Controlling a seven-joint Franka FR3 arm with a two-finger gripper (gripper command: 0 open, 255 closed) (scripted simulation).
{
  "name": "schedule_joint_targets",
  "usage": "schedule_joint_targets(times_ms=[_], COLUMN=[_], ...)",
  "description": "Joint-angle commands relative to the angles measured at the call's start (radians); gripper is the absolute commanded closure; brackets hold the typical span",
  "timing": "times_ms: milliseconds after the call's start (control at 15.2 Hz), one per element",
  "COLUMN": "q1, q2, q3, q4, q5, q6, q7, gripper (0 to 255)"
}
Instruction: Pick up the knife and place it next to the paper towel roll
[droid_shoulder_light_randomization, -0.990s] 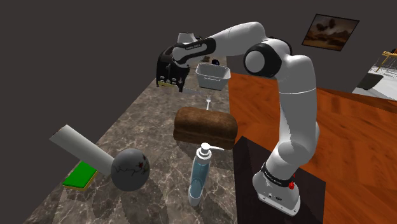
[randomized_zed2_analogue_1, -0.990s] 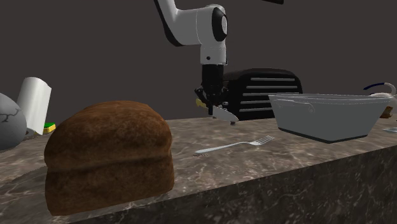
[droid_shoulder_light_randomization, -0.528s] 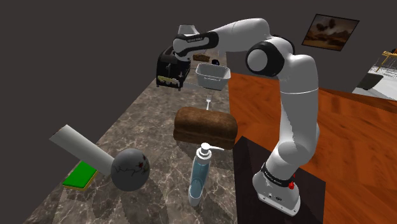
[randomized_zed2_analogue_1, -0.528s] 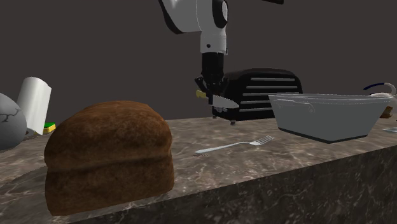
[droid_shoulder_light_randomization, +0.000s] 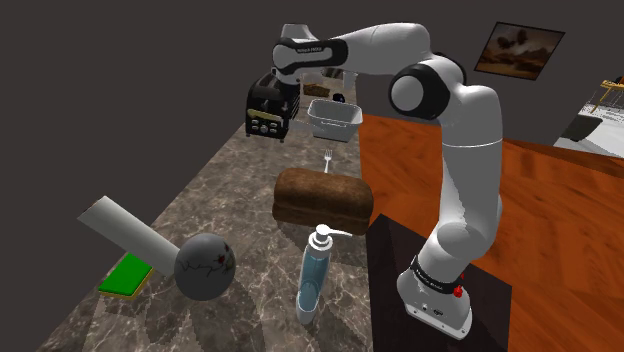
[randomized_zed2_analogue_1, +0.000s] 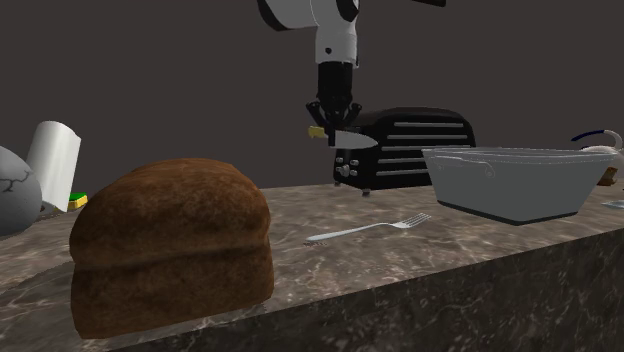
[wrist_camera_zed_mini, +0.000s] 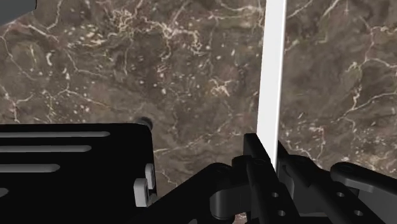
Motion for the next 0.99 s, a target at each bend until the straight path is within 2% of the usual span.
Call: schedule_joint_targets(times_ms=[0,924], q1=[0.000,-0.009], q2=[0.000,0.026], q3=[0.000,-0.001], q4=[0.029,0.257], q5=[-0.001,0.001], q6=[-0.029,-0.232], q7=[0.002,0.007], gripper=[255,255])
